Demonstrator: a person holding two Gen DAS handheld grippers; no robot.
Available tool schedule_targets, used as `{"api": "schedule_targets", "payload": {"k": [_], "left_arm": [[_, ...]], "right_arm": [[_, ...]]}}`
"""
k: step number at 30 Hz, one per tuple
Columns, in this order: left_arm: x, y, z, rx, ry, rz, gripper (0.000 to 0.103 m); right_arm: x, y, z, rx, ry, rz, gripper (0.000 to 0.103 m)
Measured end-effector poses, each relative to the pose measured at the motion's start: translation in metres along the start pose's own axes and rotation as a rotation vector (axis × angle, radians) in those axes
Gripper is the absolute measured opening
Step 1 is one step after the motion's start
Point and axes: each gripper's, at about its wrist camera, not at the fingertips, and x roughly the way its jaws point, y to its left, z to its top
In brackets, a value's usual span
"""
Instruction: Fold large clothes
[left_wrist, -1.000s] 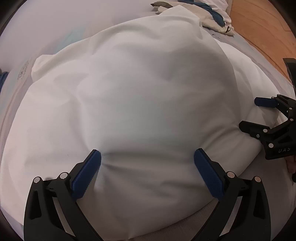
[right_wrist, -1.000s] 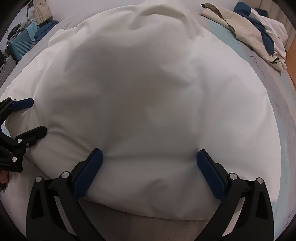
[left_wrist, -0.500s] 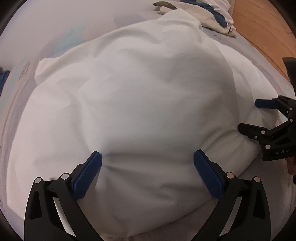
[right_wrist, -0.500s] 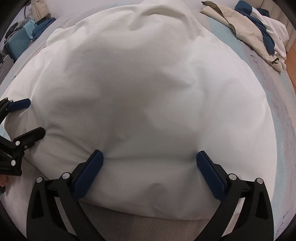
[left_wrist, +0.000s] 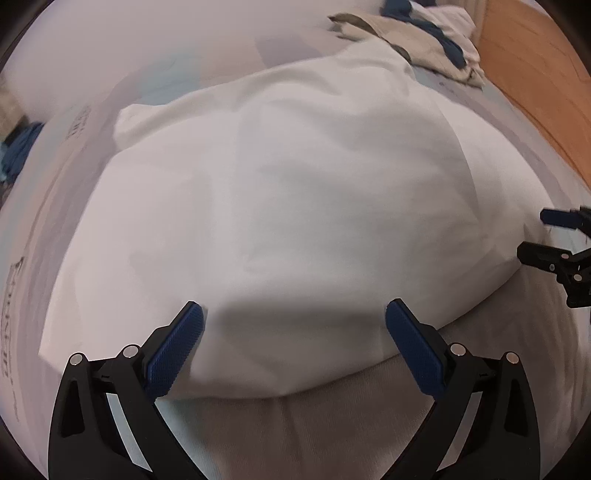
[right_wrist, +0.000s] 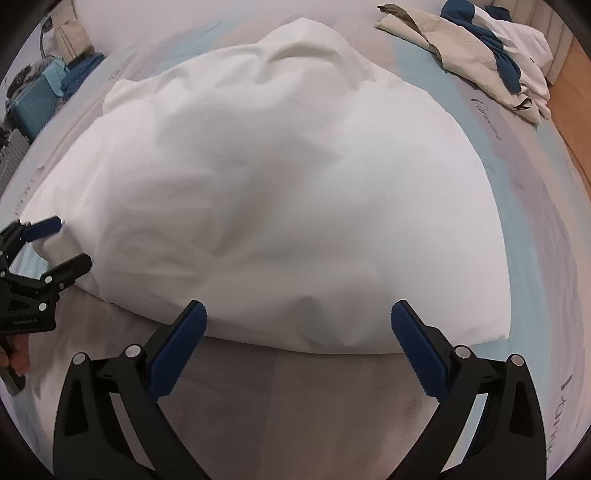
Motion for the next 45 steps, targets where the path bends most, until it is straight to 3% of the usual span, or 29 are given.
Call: {"api": "schedule_targets", "payload": {"k": [6,11,14,24,35,37,40,43,45], "left_arm": [[-0.031,0.048,-0.011,-0.174,-0.042,0.09,0.097],[-0.034,0.114,-0.031,-0.365,-0.007,0.148,0.097],[-0.028,0.141,-0.037,-0.464,0.006,0.111,0.097],[0.006,0.15,-0.028,-0.549,0.037,0.029,0.098],[0.007,0.154,-0.038,-0.636,0.037,-0.029,0.097],[0.006,0.155,-0.037,-0.67,0.02,-0.067,0.088],[0.003,0.15,-0.031,-0.681,0.015,-0.062,0.073],[-0.005,0.143,-0.024,-0.658,0.004,-0.051,0.051],[-0.009,0.139,-0.017,-0.643,0.001,-0.041,0.029]], "right_arm": [[-0.001,0.016,0.021,-0.055,-0.027,0.028,0.096],[0.004,0.03,0.033,-0.096,-0.039,0.036,0.096],[0.011,0.038,0.04,-0.125,-0.035,0.043,0.096],[0.041,0.042,0.062,-0.103,0.018,0.039,0.096],[0.049,0.034,0.057,-0.041,0.032,0.092,0.096],[0.05,0.033,0.057,-0.042,0.032,0.094,0.096],[0.05,0.033,0.057,-0.042,0.031,0.096,0.096],[0.05,0.033,0.057,-0.042,0.034,0.101,0.096],[0.05,0.033,0.057,-0.044,0.036,0.103,0.096]]}}
